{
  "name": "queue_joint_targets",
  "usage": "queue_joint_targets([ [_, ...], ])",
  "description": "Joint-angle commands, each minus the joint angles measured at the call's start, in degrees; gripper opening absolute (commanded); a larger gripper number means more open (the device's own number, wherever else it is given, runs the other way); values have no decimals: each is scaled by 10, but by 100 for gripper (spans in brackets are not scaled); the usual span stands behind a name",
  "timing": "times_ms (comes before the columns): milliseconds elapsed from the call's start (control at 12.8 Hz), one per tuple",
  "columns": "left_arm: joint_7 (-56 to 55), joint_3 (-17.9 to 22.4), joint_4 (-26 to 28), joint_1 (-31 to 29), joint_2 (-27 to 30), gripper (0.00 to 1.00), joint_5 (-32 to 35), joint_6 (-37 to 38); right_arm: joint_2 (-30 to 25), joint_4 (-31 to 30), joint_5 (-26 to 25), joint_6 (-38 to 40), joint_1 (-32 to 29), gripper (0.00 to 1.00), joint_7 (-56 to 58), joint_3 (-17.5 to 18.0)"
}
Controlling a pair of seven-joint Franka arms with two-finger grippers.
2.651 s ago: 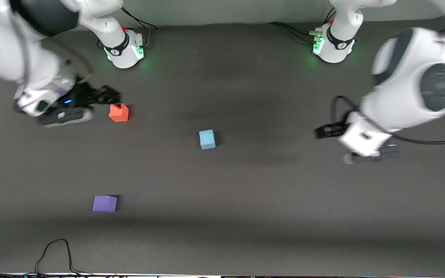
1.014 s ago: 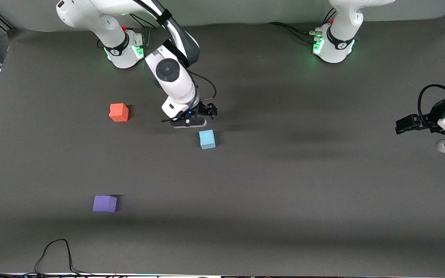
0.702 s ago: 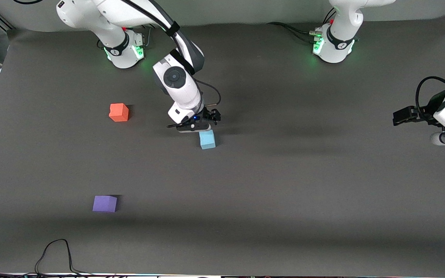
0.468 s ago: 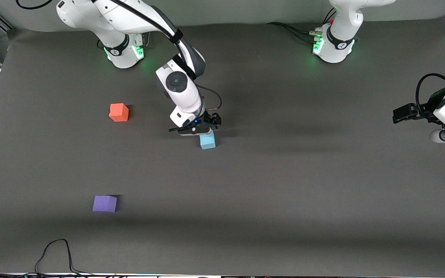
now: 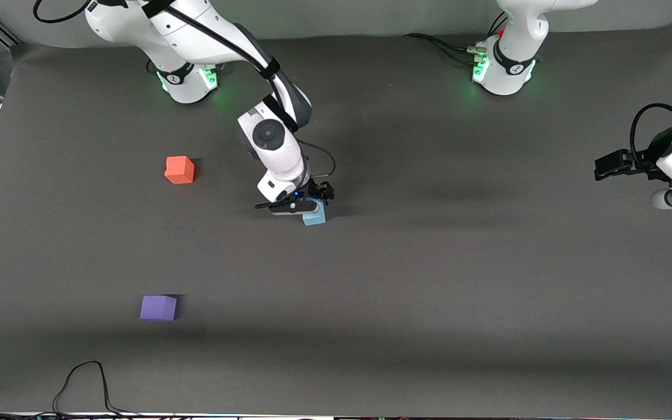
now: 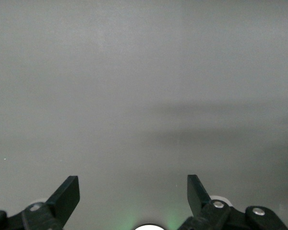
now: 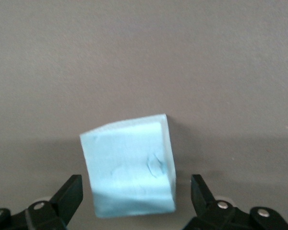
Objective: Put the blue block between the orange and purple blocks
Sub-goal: 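Lower the right gripper onto the blue cube while the left gripper withdraws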
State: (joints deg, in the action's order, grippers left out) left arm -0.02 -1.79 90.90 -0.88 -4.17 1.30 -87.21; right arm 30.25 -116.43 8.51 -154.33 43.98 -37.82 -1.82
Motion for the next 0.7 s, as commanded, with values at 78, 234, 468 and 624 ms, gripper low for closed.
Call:
queue_joint_targets([
  [78,12,-6,-2,-3,8,100,1,10,38,45,-10,-3,5,94,-8,-5],
  [234,11,-6,-2,0,7,100,0,7,39,44,-29,-3,5,65,-8,-5],
  [468,11,-6,-1,1,7,100,0,7,39,40,-34,-1,10,8,-7,-19],
  [624,11,-4,-1,8,7,100,0,6,31,43,-35,24,6,5,0,-21],
])
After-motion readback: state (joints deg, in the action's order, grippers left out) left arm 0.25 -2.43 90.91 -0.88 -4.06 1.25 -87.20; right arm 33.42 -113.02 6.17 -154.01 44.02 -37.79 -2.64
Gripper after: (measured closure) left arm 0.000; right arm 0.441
